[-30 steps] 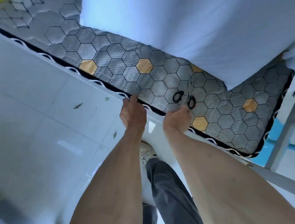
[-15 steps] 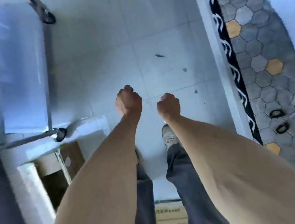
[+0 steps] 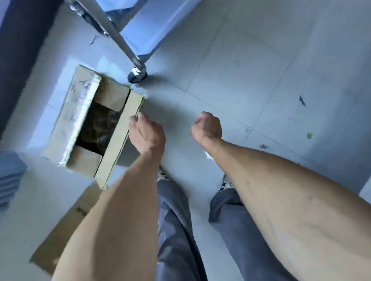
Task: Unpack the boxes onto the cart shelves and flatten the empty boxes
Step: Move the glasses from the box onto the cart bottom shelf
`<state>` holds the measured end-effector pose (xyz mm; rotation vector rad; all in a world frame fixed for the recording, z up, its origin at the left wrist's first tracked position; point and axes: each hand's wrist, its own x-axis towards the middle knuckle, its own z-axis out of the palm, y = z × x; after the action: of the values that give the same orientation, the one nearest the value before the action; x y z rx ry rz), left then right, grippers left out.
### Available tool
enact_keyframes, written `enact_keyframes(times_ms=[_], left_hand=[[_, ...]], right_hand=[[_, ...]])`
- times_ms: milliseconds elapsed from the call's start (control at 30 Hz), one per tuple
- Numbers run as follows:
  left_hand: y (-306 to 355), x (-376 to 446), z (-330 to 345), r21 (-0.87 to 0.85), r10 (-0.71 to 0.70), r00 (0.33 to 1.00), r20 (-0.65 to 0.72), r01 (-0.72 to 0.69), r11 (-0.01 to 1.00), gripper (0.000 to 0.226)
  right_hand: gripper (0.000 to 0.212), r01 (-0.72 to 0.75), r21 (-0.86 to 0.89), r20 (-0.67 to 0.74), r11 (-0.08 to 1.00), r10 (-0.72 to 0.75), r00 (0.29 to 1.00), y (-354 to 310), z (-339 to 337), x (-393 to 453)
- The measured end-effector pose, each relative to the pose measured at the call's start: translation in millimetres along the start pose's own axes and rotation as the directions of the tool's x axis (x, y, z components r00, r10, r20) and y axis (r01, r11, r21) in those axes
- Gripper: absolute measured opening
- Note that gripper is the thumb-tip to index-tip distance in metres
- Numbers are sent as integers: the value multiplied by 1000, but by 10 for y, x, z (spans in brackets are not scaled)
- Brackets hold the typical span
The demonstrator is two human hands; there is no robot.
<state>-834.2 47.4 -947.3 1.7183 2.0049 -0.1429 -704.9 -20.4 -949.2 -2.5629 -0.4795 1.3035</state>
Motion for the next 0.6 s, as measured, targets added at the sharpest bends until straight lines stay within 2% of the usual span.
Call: enact_keyframes(times_ms=[200, 300, 400, 467, 600], left_hand=[[-950, 514, -352, -12, -189, 979, -82, 188, 982, 28], [-1275, 839, -501, -83, -253, 967, -4, 252, 964, 28], [-1574, 1184, -610, -80, -262, 950, 169, 278, 957, 32], [-1729, 1356, -650, -84, -251, 930, 270, 282, 956, 31], [-2029, 1548, -638, -144, -180, 926, 331, 238, 961, 23]], right_hand=[[23, 200, -139, -119, 970, -217, 969, -1003, 871, -128], [27, 280, -210, -128, 937, -310, 942, -1454, 1256, -161], [22, 358, -287, -17, 889, -378, 926, -1835, 1668, -207], [19, 359, -337, 68, 870, -358, 931, -1997, 1905, -201], [15, 367, -450, 235, 814, -289, 928, -2204, 2378, -161]])
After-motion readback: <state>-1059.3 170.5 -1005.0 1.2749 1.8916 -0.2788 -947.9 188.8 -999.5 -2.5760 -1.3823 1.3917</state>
